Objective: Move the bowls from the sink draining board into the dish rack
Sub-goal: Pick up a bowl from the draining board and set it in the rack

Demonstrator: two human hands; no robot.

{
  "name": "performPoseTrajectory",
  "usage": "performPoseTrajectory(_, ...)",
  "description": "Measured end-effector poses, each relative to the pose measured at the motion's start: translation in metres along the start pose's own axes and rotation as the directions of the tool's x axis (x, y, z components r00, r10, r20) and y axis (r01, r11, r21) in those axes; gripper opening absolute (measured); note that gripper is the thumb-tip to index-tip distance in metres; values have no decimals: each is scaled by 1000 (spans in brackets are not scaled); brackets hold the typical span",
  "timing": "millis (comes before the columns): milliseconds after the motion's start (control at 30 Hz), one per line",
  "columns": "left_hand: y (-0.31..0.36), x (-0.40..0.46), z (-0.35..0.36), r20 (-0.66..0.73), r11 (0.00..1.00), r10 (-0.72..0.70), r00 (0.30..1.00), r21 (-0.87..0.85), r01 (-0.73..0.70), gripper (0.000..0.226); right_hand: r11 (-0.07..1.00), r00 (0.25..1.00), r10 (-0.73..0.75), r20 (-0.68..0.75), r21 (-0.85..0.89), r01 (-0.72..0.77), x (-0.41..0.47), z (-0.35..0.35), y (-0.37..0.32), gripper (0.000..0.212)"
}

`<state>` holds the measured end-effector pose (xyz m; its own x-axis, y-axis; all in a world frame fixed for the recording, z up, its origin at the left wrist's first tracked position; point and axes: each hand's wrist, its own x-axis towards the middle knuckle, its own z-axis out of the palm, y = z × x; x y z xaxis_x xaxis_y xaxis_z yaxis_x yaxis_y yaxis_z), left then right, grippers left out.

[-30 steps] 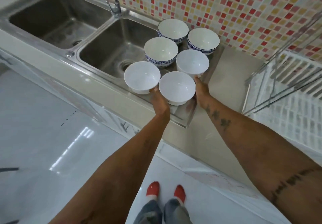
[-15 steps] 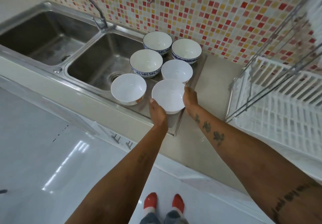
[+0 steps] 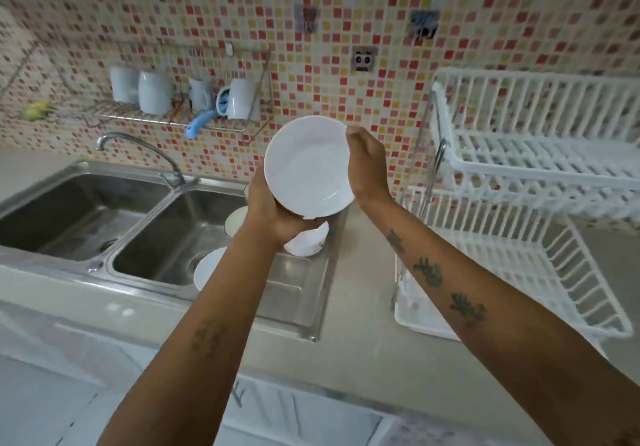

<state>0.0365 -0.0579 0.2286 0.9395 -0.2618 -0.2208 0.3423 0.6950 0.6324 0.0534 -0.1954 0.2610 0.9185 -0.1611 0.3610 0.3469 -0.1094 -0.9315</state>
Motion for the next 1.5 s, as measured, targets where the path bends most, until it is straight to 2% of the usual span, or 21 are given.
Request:
performPoseTrajectory(133,15,-16,69,312,992,-30,950,124,-9,59,977,977,-214,-13,-25,214,11,-47,-62,29)
performPoseTrajectory(267,13,-15,121,466,968,-99,879,249,-23,60,963,958,-268,-105,-33,266,18,-103,-98,28)
performPoseTrajectory(400,-14,2,170,522,938,-168,836,346,-28,62,977,955,-209,-210,-1,213,17,-162,-105,28)
performPoseTrajectory(533,-51,26,217,538,918,-248,805,395,18,65,986,924,-165,-345,-58,155,16,-226,-108,30)
performPoseTrajectory(633,-77,46,258,483,871,-240,842,491,-33,66,989,927,-114,-358,-128,73,24,-278,-111,37)
performPoseTrajectory(700,-97,56,287,467,801,-181,866,581,-146,57,988,930,-40,-367,-150,-17,31,-313,-111,48)
performPoseTrajectory(767,-119,64,314,482,686,-103,870,668,-289,41,980,923,39,-384,-165,-110,39,-343,-111,58)
performPoseTrajectory(800,-131,70,324,482,623,-62,874,703,-343,43,970,919,80,-386,-182,-161,43,-356,-109,60)
performPoseTrajectory(900,-166,92,349,518,465,71,852,739,-488,74,926,885,178,-431,-231,-299,57,-385,-102,52)
performPoseTrajectory(967,-187,108,358,602,254,128,788,748,-613,92,888,859,232,-456,-262,-378,63,-397,-95,55)
performPoseTrajectory(1033,-205,119,363,680,-21,104,726,731,-682,97,830,836,278,-472,-320,-457,67,-404,-87,58)
performPoseTrajectory(1067,-213,124,364,697,-111,91,712,717,-688,96,794,828,297,-475,-359,-491,67,-407,-82,57)
performPoseTrajectory(1100,-219,129,364,707,-150,83,703,706,-692,96,763,824,312,-473,-392,-514,68,-410,-75,53)
performPoseTrajectory(1167,-226,136,365,686,-144,92,721,726,-672,98,738,828,303,-471,-434,-517,71,-412,-64,40)
performPoseTrajectory(1267,-227,144,365,642,-136,87,761,765,-630,104,691,837,257,-484,-514,-509,78,-413,-50,44)
performPoseTrajectory(1400,-229,147,358,617,-256,4,787,762,-595,113,572,869,226,-440,-662,-485,82,-410,-37,36)
performPoseTrajectory(1500,-233,152,356,584,-347,-53,810,750,-563,113,532,881,202,-428,-707,-466,82,-409,-26,37)
